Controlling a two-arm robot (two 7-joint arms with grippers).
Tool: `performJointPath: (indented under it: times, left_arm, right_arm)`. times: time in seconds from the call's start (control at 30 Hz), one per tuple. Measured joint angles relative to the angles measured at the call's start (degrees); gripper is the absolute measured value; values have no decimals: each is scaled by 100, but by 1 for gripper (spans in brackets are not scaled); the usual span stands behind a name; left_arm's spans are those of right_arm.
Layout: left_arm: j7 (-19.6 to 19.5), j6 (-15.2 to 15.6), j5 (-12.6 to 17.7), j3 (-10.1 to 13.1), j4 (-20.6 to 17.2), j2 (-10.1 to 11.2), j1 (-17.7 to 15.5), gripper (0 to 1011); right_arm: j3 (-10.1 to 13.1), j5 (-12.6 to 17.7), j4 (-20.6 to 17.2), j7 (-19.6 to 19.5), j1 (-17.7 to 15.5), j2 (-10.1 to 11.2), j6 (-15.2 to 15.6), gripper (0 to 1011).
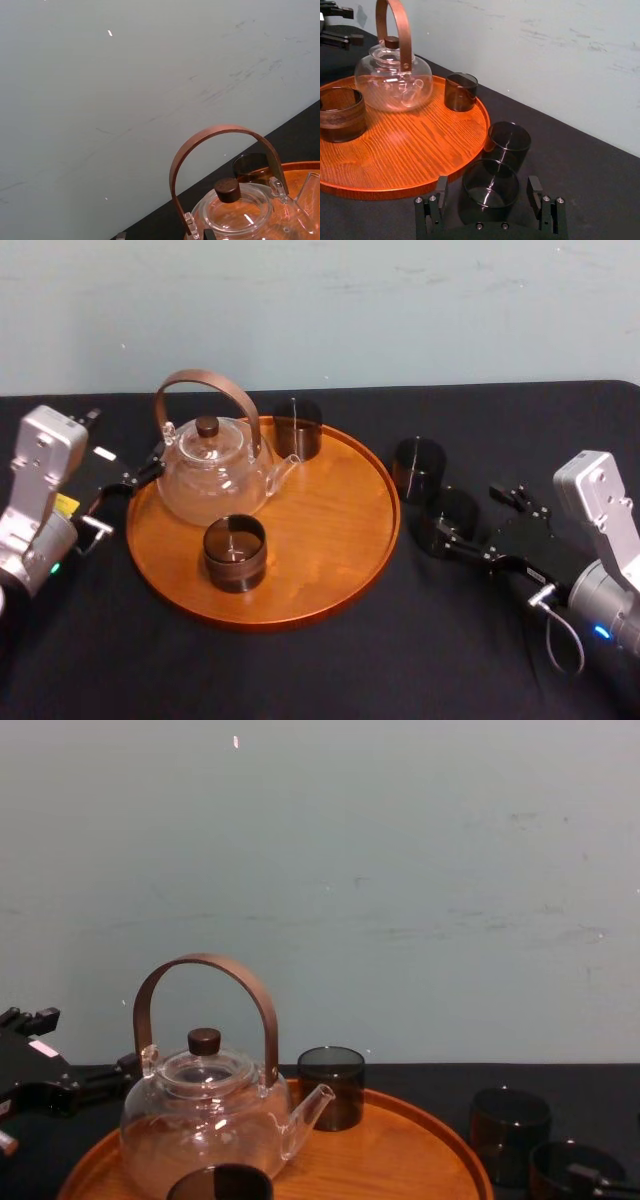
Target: Pick up the glass from the table and place it on the tray.
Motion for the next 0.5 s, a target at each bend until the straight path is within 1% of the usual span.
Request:
performJointPath:
  times: [0.23, 0.5]
  left_arm:
    - [0, 0, 0, 0, 0, 0, 0, 1002]
    - [0, 0, 0, 0, 0, 0, 0, 1001]
  right_arm:
    - [47, -56, 100, 62, 1, -91, 32, 1002]
    - [54, -143, 347, 201, 70, -257, 61, 1003]
